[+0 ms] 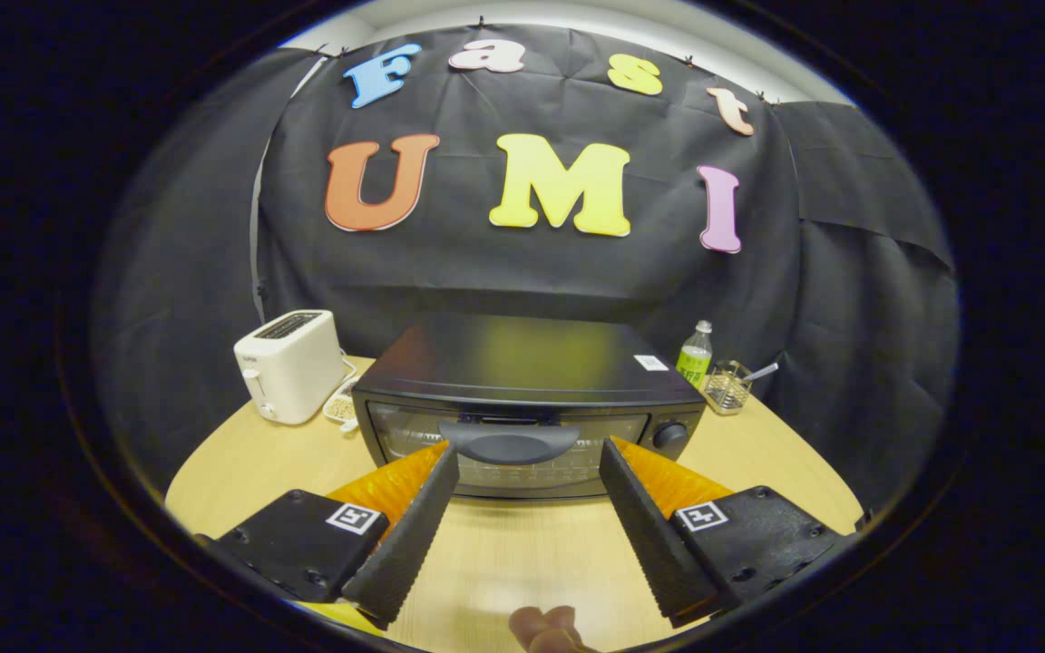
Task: Open the toaster oven, put the food inside, and close the toaster oven door.
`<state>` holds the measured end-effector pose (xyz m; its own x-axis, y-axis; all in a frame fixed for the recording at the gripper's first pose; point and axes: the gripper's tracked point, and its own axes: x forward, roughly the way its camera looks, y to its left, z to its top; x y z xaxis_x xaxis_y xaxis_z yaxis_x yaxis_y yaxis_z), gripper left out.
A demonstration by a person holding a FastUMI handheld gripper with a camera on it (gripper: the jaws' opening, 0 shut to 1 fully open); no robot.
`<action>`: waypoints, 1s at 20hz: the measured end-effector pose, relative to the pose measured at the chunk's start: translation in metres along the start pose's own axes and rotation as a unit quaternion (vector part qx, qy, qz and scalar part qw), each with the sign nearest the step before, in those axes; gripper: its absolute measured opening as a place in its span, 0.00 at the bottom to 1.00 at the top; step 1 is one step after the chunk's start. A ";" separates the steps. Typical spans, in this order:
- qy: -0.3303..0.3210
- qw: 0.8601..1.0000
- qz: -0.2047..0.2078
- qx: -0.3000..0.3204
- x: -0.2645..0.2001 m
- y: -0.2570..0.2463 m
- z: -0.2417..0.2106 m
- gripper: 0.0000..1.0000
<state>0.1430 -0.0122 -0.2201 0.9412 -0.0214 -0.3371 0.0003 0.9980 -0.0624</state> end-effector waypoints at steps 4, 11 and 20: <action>-0.030 0.999 0.006 0.017 -0.048 -0.017 0.041 1.00; -0.128 0.990 0.030 0.054 -0.168 -0.039 0.140 1.00; -0.182 0.981 0.016 0.063 -0.236 -0.073 0.104 1.00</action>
<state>-0.0442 -0.0735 -0.0384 0.9997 0.0092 0.0230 -0.0107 0.9976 0.0678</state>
